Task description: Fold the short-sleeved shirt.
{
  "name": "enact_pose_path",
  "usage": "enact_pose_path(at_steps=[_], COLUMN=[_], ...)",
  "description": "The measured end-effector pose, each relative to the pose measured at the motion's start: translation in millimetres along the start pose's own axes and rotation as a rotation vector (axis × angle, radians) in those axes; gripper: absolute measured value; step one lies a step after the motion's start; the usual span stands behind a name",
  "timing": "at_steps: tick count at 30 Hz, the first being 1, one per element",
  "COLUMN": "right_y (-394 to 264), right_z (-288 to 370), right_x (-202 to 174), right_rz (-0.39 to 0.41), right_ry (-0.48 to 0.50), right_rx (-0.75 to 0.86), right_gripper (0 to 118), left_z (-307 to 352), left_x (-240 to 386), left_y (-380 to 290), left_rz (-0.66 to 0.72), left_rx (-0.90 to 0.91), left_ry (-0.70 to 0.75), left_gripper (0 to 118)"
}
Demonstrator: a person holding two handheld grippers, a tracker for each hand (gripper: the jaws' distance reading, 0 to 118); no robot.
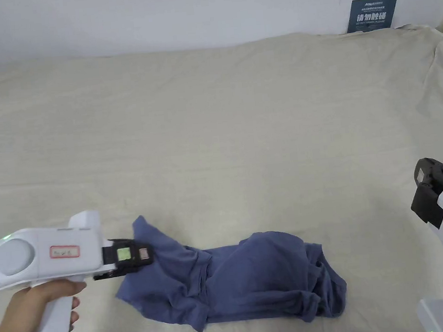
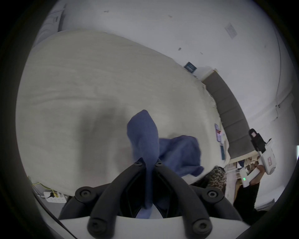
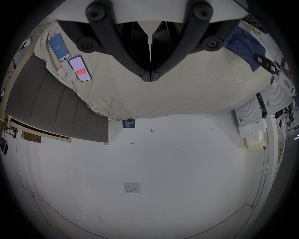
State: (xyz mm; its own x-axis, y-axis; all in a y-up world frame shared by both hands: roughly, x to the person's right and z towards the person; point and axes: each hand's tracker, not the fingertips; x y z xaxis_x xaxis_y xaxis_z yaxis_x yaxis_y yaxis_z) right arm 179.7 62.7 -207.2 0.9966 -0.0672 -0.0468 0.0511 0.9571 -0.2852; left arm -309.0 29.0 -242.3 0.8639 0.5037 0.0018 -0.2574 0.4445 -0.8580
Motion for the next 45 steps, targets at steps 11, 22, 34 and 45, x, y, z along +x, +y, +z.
enact_pose_path(at_steps=[11, 22, 34, 45], right_y=[-4, -9, -9, -4], right_z=[12, 16, 17, 20], right_x=[23, 43, 39, 42], right_rz=[-0.025, -0.039, -0.038, -0.040], right_ry=[-0.013, -0.055, -0.052, -0.056], right_rx=[0.005, 0.001, -0.008, 0.008], right_gripper=[0, 0, 0, 0], left_z=[-130, -219, -231, -136], left_x=[116, 161, 185, 163], left_y=[2, -38, -58, -36], left_rz=[-0.169, -0.173, -0.163, -0.360], left_rx=[-0.146, -0.257, -0.207, 0.206], left_ry=[-0.092, -0.024, -0.053, 0.134], left_gripper=[5, 5, 93, 93])
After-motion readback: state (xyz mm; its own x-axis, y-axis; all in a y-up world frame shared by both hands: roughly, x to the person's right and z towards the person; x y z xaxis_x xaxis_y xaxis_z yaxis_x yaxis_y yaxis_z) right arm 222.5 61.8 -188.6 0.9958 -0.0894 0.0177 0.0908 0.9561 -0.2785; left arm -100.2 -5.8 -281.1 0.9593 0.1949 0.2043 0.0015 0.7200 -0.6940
